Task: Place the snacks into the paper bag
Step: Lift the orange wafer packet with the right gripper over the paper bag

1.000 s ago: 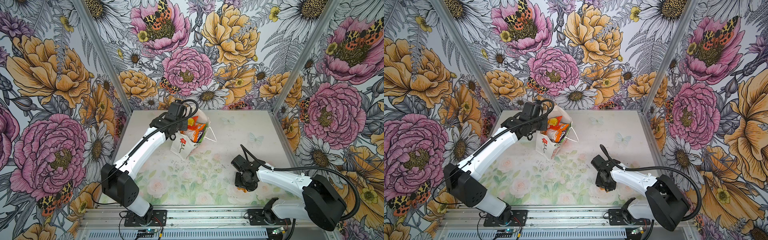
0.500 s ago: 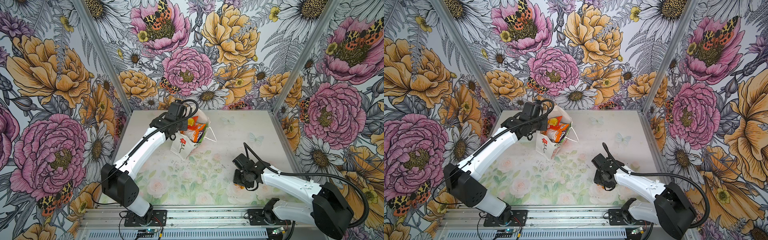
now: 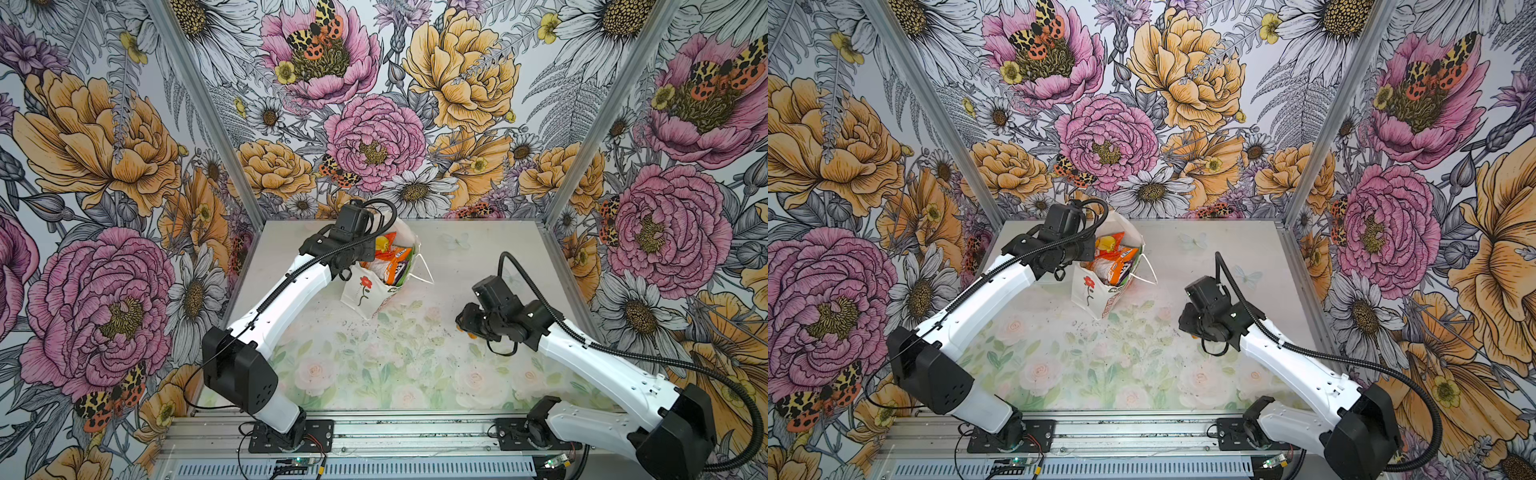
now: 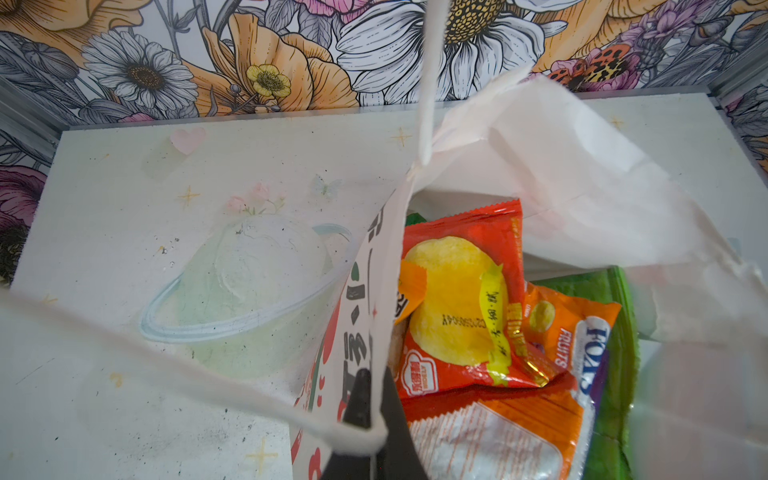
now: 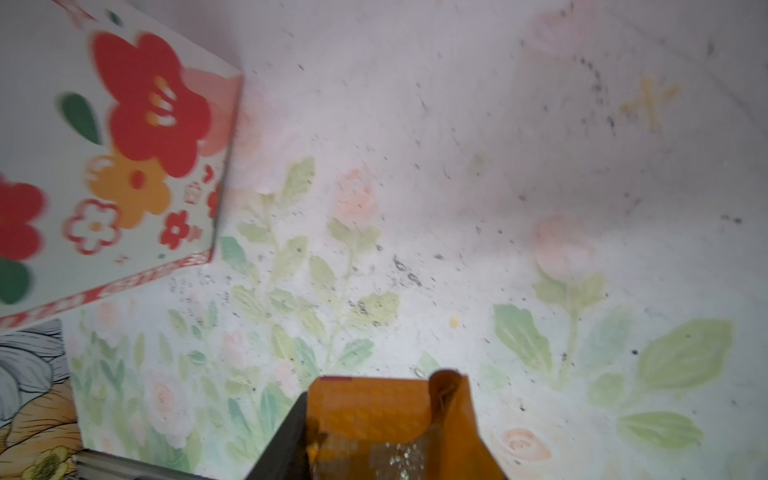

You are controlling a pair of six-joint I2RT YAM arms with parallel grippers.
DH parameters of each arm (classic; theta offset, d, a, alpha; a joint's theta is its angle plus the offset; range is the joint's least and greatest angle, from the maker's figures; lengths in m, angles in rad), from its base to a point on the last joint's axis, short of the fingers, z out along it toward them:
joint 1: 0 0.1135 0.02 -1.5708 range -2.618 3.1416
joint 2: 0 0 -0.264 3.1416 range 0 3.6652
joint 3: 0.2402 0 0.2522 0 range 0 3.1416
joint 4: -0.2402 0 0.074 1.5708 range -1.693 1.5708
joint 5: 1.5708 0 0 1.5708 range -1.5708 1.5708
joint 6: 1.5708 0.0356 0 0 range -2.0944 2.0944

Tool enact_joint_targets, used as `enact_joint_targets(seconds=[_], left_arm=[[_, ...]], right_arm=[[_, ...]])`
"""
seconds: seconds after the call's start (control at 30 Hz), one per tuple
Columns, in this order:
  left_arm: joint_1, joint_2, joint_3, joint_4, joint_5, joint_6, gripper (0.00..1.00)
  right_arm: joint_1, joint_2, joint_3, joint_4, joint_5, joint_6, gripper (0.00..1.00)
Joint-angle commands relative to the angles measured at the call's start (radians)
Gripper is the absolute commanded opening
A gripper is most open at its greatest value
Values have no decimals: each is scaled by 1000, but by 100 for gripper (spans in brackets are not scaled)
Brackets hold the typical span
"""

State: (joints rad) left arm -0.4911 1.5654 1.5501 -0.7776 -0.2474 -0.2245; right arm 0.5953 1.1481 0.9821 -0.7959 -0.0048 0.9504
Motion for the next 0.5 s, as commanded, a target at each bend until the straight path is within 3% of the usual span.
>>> enact_joint_targets(seconds=[0.0, 0.23, 0.47], left_arm=[[-13, -1, 22, 41, 1, 17, 0], [-12, -1, 22, 40, -5, 19, 0], [-8, -12, 25, 37, -1, 21, 0]], right_arm=[[-13, 49, 192, 17, 41, -102, 28], [-4, 277, 576, 18, 16, -190, 28], [13, 483, 825, 23, -71, -192, 28]])
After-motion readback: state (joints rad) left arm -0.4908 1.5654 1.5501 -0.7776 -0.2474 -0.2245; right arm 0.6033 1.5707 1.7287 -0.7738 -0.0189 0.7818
